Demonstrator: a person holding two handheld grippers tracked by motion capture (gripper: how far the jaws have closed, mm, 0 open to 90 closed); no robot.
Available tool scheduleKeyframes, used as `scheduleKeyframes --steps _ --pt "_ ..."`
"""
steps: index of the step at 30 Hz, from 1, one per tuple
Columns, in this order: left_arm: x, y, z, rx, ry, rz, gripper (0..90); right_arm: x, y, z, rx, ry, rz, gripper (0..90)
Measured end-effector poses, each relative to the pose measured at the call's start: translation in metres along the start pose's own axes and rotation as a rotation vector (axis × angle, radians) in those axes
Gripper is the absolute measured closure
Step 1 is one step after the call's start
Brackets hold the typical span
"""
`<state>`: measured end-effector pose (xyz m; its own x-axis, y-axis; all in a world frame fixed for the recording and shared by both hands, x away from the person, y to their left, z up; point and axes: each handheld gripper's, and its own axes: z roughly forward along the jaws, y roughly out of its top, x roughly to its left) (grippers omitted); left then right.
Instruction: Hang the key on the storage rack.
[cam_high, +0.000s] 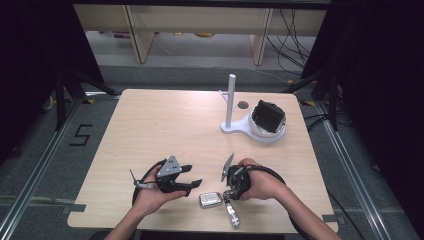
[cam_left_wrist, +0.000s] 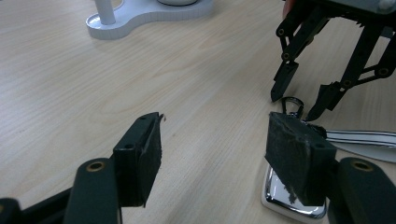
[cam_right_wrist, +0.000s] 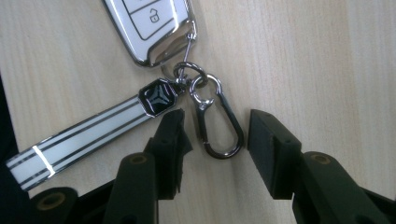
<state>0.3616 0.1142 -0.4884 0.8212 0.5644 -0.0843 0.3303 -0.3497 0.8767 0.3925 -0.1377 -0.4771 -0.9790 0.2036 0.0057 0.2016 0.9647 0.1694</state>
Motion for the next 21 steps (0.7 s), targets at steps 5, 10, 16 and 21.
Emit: scheduleKeyframes --steps 5,10,16,21 --pt "-0.0002 -0.0001 0.0005 0.0 -0.006 0.0 35.4 0.0016 0.0038 0.0005 0.022 -0.022 -0.029 61.1" --pt "0.0003 0.0003 0.0003 0.0 -0.005 0.001 35.4 0.0073 0.0069 0.0004 0.032 -0.02 -0.036 69.1" --pt "-0.0009 -0.0001 0.002 0.004 -0.013 0.003 35.4 0.007 0.0065 0.0003 0.026 -0.017 -0.065 70.8" --pt "-0.0024 -0.0003 0.0021 0.01 -0.01 0.003 35.5 0.0057 0.0042 -0.0012 0.03 0.008 -0.032 70.9"
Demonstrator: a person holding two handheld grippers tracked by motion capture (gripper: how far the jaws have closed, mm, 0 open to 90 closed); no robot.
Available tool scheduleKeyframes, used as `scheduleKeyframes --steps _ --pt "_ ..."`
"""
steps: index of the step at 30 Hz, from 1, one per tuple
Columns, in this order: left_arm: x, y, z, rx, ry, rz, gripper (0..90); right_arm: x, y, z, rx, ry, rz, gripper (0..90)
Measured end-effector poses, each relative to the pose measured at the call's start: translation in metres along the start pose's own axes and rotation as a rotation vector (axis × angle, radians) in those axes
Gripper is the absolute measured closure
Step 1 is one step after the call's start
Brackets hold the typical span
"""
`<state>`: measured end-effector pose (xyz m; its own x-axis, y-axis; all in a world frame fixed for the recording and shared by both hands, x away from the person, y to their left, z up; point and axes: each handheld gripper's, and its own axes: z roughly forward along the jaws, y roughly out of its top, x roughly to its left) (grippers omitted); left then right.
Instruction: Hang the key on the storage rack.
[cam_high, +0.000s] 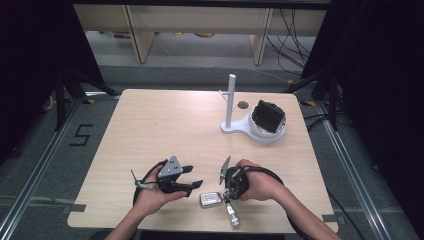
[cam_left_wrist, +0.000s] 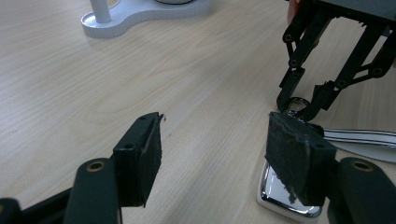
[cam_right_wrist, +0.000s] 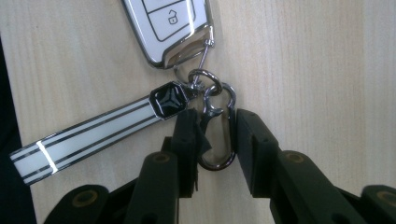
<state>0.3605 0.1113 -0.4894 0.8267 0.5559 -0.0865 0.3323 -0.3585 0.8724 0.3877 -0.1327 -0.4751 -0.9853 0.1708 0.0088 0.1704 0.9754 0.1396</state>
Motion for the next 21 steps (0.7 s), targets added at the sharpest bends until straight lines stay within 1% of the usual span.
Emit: scheduleKeyframes --steps 1,2,3,4,5,6,8,9,10,11,12,13,14,15,16,17,18,19,20,21 --pt "0.0 0.0 0.0 0.0 -0.003 0.0 35.5 -0.002 -0.001 0.001 -0.019 -0.006 -0.018 70.9" --pt "0.0 0.0 0.001 -0.002 -0.009 0.005 35.5 -0.001 -0.001 -0.001 0.002 0.006 -0.004 70.9" --pt "-0.001 0.001 0.002 0.002 -0.021 0.014 35.6 -0.002 -0.002 -0.001 0.002 0.014 0.002 70.9" --pt "-0.002 0.001 0.002 0.002 -0.026 0.014 35.6 -0.002 -0.003 -0.003 -0.003 0.009 0.019 70.9" --pt "-0.003 0.002 0.003 0.002 -0.03 0.019 35.7 -0.004 -0.003 -0.006 -0.007 0.021 -0.011 70.9" --pt "-0.004 0.003 0.004 0.001 -0.036 0.02 35.7 -0.004 -0.003 -0.006 -0.007 0.021 -0.011 70.9" --pt "-0.006 0.005 0.005 -0.002 -0.059 0.02 35.8 -0.003 -0.004 -0.012 -0.005 0.016 0.02 70.9" --pt "-0.008 0.006 0.005 -0.005 -0.067 0.019 35.8 -0.005 -0.004 -0.013 -0.011 0.022 -0.011 71.0" --pt "-0.009 0.008 0.006 -0.006 -0.079 0.025 35.9 -0.006 -0.003 -0.016 -0.025 0.015 -0.038 71.0" --pt "-0.012 0.009 0.007 -0.006 -0.086 0.021 35.9 -0.005 -0.003 -0.02 -0.011 0.019 -0.006 71.0" --pt "-0.013 0.01 0.008 -0.012 -0.1 0.03 36.0 -0.004 -0.003 -0.023 -0.007 0.017 0.009 71.0" --pt "-0.014 0.011 0.009 -0.005 -0.115 0.042 36.1 -0.005 -0.003 -0.026 -0.019 0.019 -0.007 71.1" --pt "-0.016 0.012 0.012 -0.009 -0.133 0.045 36.2 -0.004 -0.002 -0.029 -0.011 0.024 0.009 71.1" --pt "-0.017 0.014 0.012 0.002 -0.132 0.06 36.2 -0.005 -0.001 -0.031 -0.009 0.024 0.008 71.1" --pt "-0.018 0.015 0.014 0.002 -0.139 0.065 36.2 -0.005 -0.001 -0.033 -0.009 0.018 0.017 71.1" --pt "-0.019 0.015 0.015 0.001 -0.155 0.07 36.2 -0.005 -0.001 -0.033 -0.009 0.018 0.017 71.1" --pt "-0.02 0.016 0.016 0.012 -0.149 0.076 36.3 -0.007 -0.001 -0.034 -0.016 0.031 0.012 71.1" --pt "-0.021 0.015 0.018 0.01 -0.16 0.073 36.2 -0.006 -0.001 -0.035 -0.019 0.028 0.034 71.1" --pt "-0.022 0.015 0.019 0.015 -0.155 0.077 36.2 -0.007 -0.001 -0.035 -0.021 0.031 0.041 71.2" --pt "-0.022 0.014 0.02 0.01 -0.164 0.077 36.3 -0.008 -0.001 -0.035 -0.027 0.03 0.036 71.2"
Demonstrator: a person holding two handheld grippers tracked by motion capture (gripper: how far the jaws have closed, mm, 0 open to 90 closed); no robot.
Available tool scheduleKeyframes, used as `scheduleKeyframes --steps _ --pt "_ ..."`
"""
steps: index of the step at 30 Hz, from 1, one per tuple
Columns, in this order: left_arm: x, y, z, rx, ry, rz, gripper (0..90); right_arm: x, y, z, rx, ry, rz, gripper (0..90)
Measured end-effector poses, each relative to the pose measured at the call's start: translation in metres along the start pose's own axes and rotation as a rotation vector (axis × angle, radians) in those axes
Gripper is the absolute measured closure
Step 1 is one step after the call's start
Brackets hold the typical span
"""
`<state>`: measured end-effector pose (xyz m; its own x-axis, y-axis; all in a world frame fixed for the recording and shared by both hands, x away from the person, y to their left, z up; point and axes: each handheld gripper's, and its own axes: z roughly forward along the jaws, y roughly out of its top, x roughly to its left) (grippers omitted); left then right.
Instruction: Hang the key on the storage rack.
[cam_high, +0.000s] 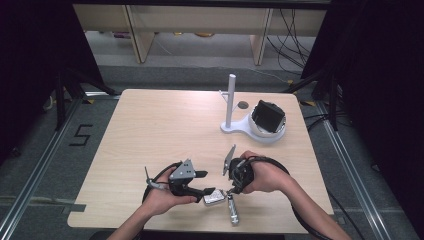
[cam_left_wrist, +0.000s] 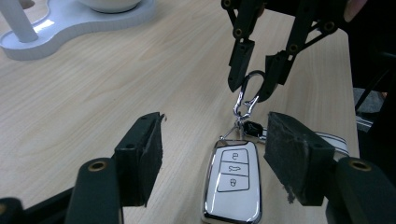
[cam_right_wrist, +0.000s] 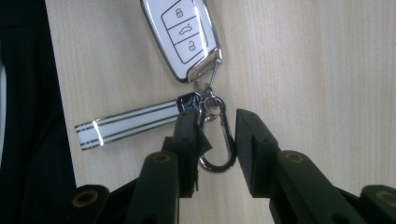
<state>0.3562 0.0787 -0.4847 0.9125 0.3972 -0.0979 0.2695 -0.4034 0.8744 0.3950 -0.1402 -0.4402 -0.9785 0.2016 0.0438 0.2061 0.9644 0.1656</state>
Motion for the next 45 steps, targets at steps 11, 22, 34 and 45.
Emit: scheduleKeyframes --steps 11,22,34,45 --pt "-0.002 -0.001 0.004 0.016 -0.012 0.01 36.2 -0.004 -0.001 -0.002 -0.008 0.013 0.022 87.2" --pt "-0.005 -0.001 0.009 0.03 -0.025 0.021 36.1 -0.007 -0.002 -0.005 -0.022 0.011 0.052 87.4" --pt "-0.007 -0.001 0.012 0.034 -0.031 0.027 36.2 -0.009 0.001 -0.01 -0.072 0.001 0.017 87.5" --pt "-0.008 0.001 0.014 0.035 -0.028 0.034 36.3 -0.007 0.002 -0.018 -0.058 -0.007 0.054 87.6"
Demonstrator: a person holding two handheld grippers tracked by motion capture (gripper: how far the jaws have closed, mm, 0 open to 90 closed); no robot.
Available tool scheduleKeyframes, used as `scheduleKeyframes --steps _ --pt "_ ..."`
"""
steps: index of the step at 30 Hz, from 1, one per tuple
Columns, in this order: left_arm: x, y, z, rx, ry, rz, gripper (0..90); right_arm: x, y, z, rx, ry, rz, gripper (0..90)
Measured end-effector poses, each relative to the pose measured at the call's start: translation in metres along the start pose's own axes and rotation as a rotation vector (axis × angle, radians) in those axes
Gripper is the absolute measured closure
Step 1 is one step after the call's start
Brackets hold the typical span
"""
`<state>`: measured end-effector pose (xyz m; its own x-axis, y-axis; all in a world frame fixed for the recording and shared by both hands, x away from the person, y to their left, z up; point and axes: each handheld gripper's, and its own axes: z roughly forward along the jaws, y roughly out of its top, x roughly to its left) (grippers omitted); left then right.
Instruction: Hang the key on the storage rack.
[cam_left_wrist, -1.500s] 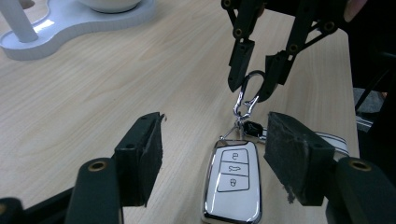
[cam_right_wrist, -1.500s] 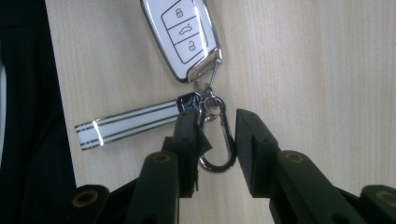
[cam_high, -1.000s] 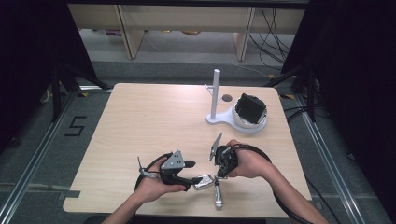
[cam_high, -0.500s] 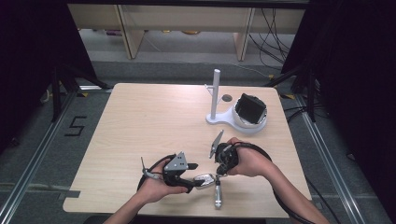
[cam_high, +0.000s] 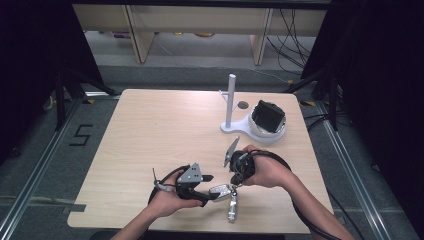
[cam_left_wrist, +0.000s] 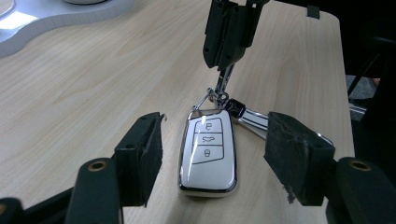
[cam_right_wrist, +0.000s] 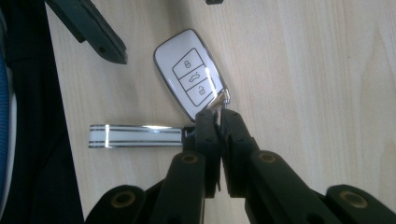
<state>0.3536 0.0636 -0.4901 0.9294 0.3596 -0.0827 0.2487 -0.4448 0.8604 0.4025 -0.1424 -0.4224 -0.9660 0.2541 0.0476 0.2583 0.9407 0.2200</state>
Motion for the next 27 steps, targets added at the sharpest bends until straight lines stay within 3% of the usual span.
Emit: scheduleKeyframes --steps 10,11,12,13,16,17,20,24,26,27 --pt "0.0 0.009 0.009 -0.053 -0.015 0.036 40.4 0.001 0.009 -0.016 -0.049 -0.009 -0.026 87.5" --pt "0.0 0.01 0.01 -0.06 -0.015 0.036 43.0 0.0 0.012 -0.018 -0.075 -0.002 -0.07 87.5" --pt "0.001 0.011 0.011 -0.071 -0.022 0.037 43.0 0.0 0.012 -0.018 -0.075 -0.002 -0.07 87.5" --pt "0.002 0.012 0.012 -0.077 -0.024 0.038 43.9 0.002 0.012 -0.021 -0.058 -0.009 -0.032 87.5" --pt "0.004 0.014 0.013 -0.086 -0.023 0.03 48.3 0.0 0.015 -0.026 -0.083 -0.014 -0.067 87.5" --pt "0.005 0.014 0.014 -0.096 -0.033 0.026 49.4 0.003 0.015 -0.029 -0.07 -0.021 -0.028 87.5" --pt "0.007 0.016 0.014 -0.099 -0.035 0.028 51.9 0.001 0.017 -0.032 -0.096 -0.018 -0.069 87.6" --pt "0.009 0.017 0.016 -0.13 -0.049 0.019 55.7 0.004 0.02 -0.036 -0.091 -0.028 -0.062 87.5" --pt "0.01 0.017 0.017 -0.126 -0.046 0.036 57.5 0.004 0.021 -0.037 -0.092 -0.022 -0.074 87.5" --pt "0.009 0.016 0.019 -0.135 -0.075 0.008 59.9 0.005 0.022 -0.038 -0.095 -0.025 -0.073 87.5"
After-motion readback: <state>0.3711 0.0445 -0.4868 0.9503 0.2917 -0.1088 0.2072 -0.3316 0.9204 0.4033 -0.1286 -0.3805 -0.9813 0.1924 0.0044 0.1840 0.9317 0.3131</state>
